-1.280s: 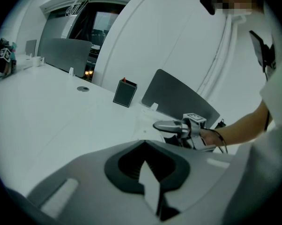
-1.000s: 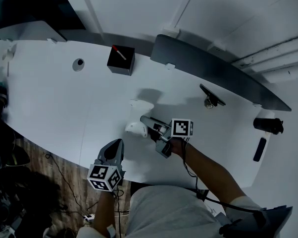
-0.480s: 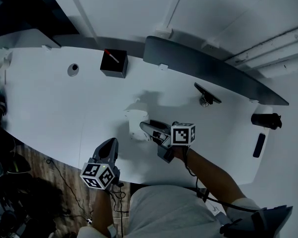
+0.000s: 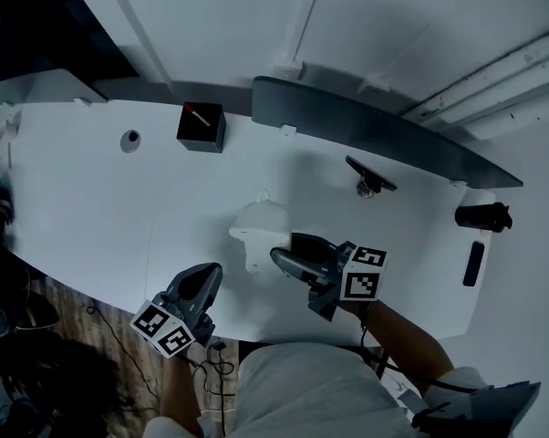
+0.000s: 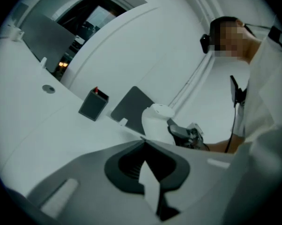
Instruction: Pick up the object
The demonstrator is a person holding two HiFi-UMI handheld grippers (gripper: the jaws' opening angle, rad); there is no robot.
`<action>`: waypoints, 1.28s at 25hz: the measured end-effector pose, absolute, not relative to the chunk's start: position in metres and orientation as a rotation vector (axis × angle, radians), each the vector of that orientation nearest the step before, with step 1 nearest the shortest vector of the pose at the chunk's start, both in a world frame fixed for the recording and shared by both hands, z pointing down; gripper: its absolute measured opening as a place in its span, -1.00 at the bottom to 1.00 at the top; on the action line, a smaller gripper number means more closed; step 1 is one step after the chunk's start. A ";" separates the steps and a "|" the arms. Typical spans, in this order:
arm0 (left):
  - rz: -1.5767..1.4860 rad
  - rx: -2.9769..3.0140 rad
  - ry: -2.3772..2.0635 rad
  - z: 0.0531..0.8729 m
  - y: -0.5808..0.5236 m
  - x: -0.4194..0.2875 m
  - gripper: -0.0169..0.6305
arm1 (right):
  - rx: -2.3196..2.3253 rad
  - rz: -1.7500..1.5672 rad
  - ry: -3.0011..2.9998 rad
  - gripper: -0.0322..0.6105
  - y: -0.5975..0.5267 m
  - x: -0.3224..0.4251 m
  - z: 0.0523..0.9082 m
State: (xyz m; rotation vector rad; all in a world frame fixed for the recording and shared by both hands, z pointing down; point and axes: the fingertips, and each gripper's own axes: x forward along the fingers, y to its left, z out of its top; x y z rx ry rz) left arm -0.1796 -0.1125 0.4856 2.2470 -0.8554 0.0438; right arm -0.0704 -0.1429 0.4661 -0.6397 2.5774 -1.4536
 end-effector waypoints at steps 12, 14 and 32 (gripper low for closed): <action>-0.144 2.459 -0.254 0.397 -0.089 -0.118 -0.56 | -0.418 -1.128 2.710 -0.39 -0.088 -0.047 0.379; -0.109 2.479 -0.147 0.389 -0.076 -0.102 -0.02 | -0.365 -1.065 2.756 -0.39 -0.075 -0.049 0.369; -0.161 2.616 -0.084 0.379 -0.025 -0.056 -0.41 | -0.425 -0.595 3.164 -0.22 -0.029 -0.047 0.368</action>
